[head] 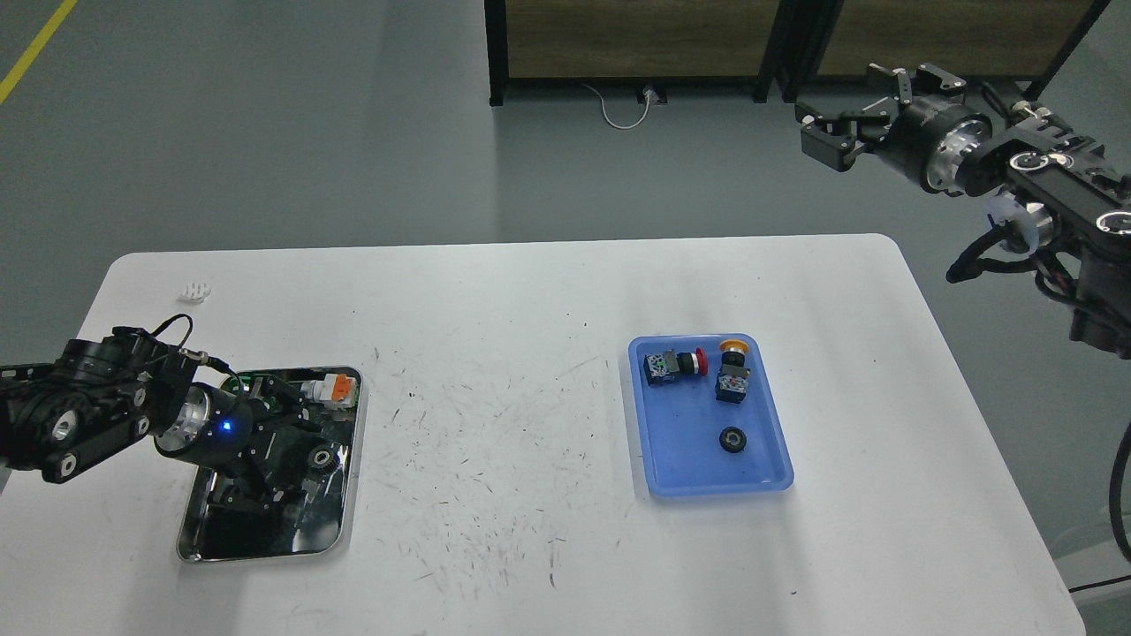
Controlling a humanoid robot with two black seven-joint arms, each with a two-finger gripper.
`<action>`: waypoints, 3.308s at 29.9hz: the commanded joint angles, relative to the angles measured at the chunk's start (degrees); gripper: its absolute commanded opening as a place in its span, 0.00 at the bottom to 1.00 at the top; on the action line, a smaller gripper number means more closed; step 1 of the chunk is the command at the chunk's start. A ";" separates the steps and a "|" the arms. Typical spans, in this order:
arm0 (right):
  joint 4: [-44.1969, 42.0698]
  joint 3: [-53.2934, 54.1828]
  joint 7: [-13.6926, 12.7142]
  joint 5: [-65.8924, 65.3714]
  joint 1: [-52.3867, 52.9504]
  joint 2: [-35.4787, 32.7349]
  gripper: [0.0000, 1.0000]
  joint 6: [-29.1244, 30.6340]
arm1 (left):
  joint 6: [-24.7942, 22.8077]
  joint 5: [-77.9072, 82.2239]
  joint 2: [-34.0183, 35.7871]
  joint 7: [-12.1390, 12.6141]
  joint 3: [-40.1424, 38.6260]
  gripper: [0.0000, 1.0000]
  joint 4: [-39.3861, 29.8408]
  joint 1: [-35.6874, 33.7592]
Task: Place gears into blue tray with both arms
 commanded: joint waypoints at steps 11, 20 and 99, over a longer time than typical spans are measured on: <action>-0.01 0.00 -0.09 -0.02 0.04 -0.08 0.95 0.00 | 0.00 0.32 -0.99 -0.02 1.07 0.75 -0.11 -2.15; -0.01 0.00 -0.09 -0.02 -0.05 0.01 0.95 0.00 | 0.00 0.58 -2.05 -0.02 3.97 0.75 -0.11 -2.68; -0.18 0.00 -0.09 -0.11 -0.84 0.18 0.95 0.09 | 0.00 0.59 -2.92 -0.02 9.07 0.33 -0.73 -5.05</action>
